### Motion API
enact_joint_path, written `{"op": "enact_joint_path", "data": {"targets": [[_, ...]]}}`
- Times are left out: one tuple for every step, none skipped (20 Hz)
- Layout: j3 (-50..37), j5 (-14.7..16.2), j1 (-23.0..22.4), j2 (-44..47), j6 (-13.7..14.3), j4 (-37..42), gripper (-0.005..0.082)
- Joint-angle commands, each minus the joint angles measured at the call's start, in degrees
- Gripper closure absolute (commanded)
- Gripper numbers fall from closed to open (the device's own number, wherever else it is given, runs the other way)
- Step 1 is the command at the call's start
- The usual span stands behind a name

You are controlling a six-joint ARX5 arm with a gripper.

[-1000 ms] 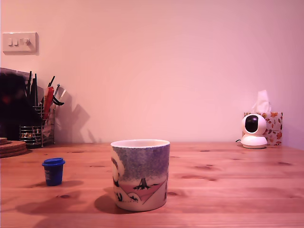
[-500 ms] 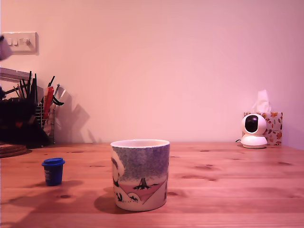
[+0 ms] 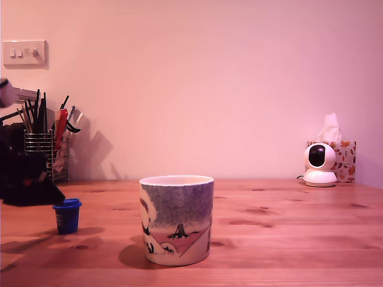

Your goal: Pick up the coffee capsules on the table and drop them inside the coffee cup

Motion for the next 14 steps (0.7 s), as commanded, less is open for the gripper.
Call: {"op": "enact_joint_path", "data": {"targets": [[-1.11, 1.44, 0.35, 2.38, 1.07, 2.16, 0.0253], [-1.09, 1.97, 0.46, 3.69, 1.07, 3.21, 0.0253], [-1.09, 2.69, 0.59, 4.98, 1.07, 4.15, 0.0253], [-1.09, 2.80, 0.72, 6.19, 1.07, 5.09, 0.0253], [-1.09, 2.99, 0.92, 7.37, 1.05, 6.14, 0.0253], [-1.05, 3.30, 0.92, 8.50, 1.05, 7.30, 0.0253], [-1.05, 3.50, 0.92, 9.49, 1.05, 8.44, 0.0253], [-1.01, 3.85, 0.92, 10.38, 1.05, 9.53, 0.0253], [-0.94, 4.07, 0.92, 11.17, 1.05, 10.14, 0.0253], [-0.90, 4.42, 0.92, 11.80, 1.05, 10.80, 0.0253], [-0.76, 4.61, 0.92, 12.28, 1.05, 10.93, 0.0253], [-0.66, 4.59, 0.92, 12.46, 1.05, 10.97, 0.0253], [-0.57, 4.59, 0.92, 12.52, 1.07, 11.34, 0.0253], [-0.55, 4.59, 0.92, 12.52, 1.05, 12.22, 0.0253]]}}
